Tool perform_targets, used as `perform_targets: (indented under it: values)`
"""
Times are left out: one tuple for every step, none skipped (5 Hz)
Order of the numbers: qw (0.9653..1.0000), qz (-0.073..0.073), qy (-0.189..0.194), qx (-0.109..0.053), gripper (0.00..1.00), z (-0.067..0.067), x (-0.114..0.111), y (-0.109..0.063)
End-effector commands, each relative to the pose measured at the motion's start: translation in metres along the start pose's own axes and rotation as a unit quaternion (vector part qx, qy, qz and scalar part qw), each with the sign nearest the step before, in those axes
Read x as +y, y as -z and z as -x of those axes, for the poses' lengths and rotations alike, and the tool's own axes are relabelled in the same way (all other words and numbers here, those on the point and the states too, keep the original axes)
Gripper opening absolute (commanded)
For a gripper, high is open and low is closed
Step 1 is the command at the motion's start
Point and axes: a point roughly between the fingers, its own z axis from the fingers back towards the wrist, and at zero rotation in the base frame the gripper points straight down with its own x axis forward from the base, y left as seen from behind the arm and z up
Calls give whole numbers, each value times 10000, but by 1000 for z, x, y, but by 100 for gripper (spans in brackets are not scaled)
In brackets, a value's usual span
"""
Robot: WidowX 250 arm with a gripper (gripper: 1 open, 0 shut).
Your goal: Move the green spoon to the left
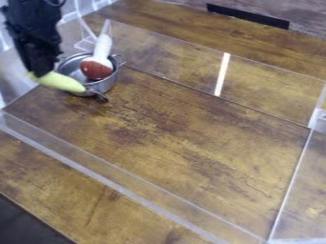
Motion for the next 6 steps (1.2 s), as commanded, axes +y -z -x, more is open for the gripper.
perform_targets:
  values:
    - [9998, -119, -118, -148, 0, -12, 11, -7]
    - [9998, -74, -189, -80, 0, -12, 11, 1]
    - [9999, -21, 130, -74, 0, -12, 13, 6]
    - [9989, 26, 459, -59, 0, -11, 17, 12]
    - [9969, 89, 780, -47, 0, -12, 22, 19]
    - [9975, 142, 699, 9, 0, -7, 20, 24]
